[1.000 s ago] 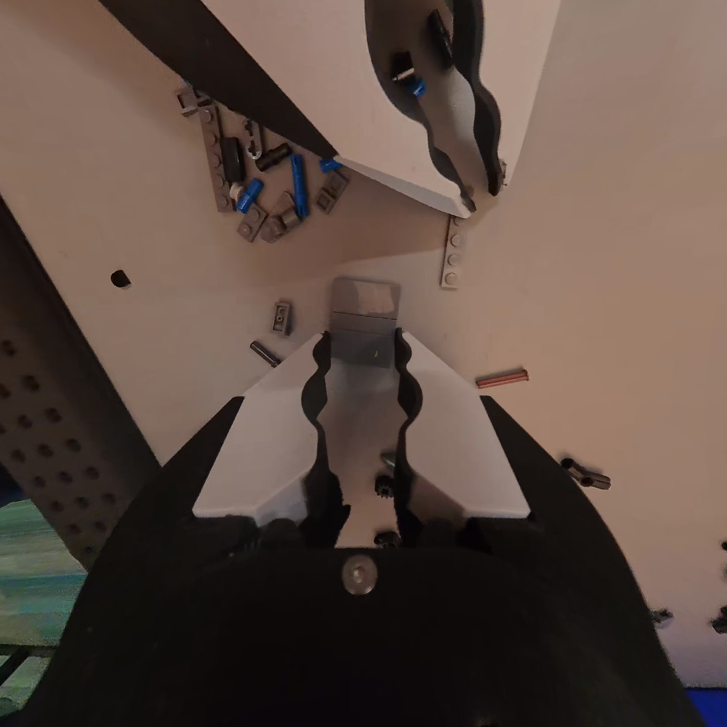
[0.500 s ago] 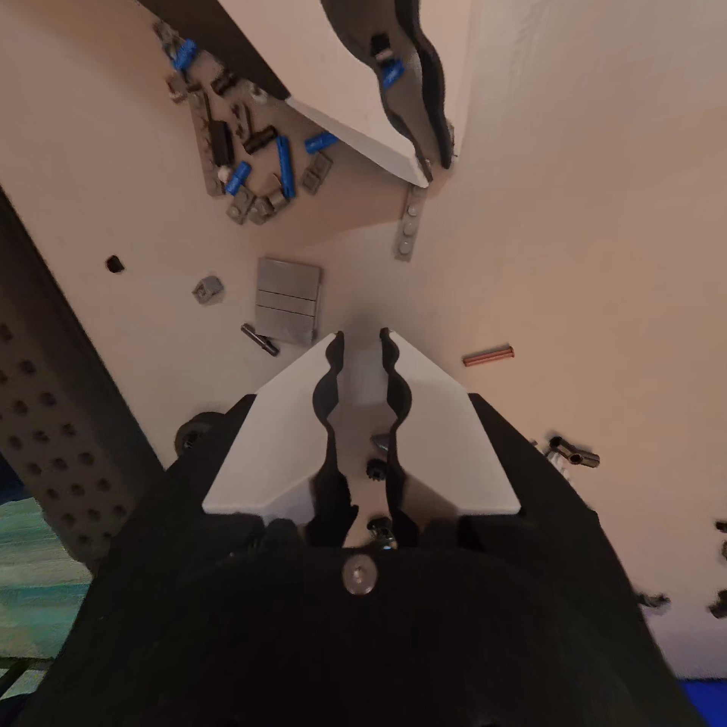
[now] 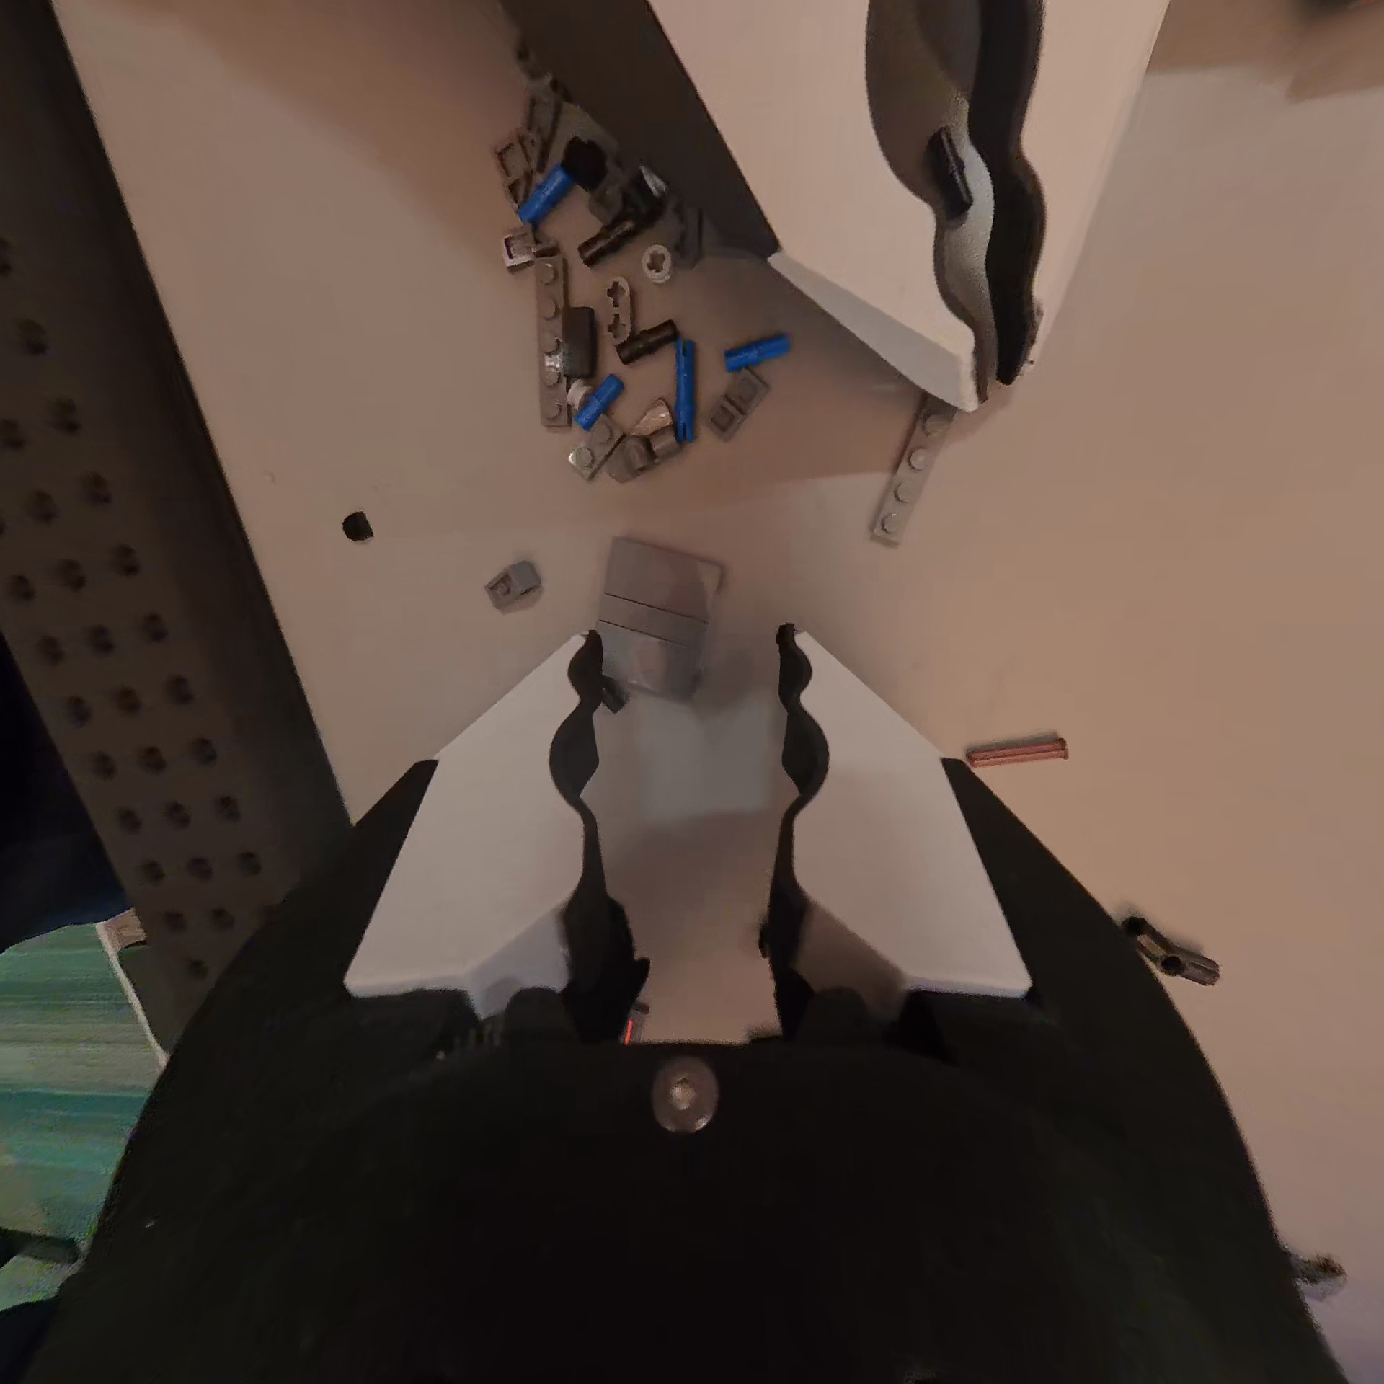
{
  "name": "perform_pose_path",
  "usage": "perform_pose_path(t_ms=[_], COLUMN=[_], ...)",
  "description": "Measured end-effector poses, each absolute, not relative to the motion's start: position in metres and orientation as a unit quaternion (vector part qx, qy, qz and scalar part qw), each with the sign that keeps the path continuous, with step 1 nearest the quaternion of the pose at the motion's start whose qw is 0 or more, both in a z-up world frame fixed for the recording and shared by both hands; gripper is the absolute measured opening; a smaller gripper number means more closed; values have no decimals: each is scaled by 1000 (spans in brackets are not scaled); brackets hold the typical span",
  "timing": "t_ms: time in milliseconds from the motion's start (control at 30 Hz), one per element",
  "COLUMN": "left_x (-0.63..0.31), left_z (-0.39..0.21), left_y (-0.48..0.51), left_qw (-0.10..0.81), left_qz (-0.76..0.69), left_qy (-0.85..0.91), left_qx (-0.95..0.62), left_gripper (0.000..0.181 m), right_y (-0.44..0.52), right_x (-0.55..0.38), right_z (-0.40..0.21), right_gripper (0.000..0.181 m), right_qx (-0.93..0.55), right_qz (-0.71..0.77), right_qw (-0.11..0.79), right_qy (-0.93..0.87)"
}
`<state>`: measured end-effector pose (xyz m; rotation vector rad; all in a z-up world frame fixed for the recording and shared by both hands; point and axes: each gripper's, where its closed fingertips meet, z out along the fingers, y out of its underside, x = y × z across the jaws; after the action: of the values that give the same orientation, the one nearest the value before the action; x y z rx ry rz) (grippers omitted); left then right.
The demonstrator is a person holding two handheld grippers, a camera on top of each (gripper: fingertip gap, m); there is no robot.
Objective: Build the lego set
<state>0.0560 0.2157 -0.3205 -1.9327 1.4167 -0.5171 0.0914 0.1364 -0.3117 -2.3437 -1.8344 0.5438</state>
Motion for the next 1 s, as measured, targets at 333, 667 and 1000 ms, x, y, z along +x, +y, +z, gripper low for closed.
perform_pose_path(t_ms=[333, 667, 1000], left_x=[56, 54, 55], left_z=[-324, -325, -325], left_y=[217, 219, 217], left_qw=[334, 333, 331], left_qz=[-203, -203, -206], left_qy=[540, 536, 538], left_qx=[-746, -749, -747], left_gripper=[5, 4, 3], right_y=[135, 136, 139], right_x=[95, 96, 98], right_z=[-323, -322, -324], right_gripper=[42, 45, 34], right_qx=[-776, -778, -779], right_qz=[151, 152, 140], right_qw=[45, 45, 50], right_qy=[-611, -608, -609])
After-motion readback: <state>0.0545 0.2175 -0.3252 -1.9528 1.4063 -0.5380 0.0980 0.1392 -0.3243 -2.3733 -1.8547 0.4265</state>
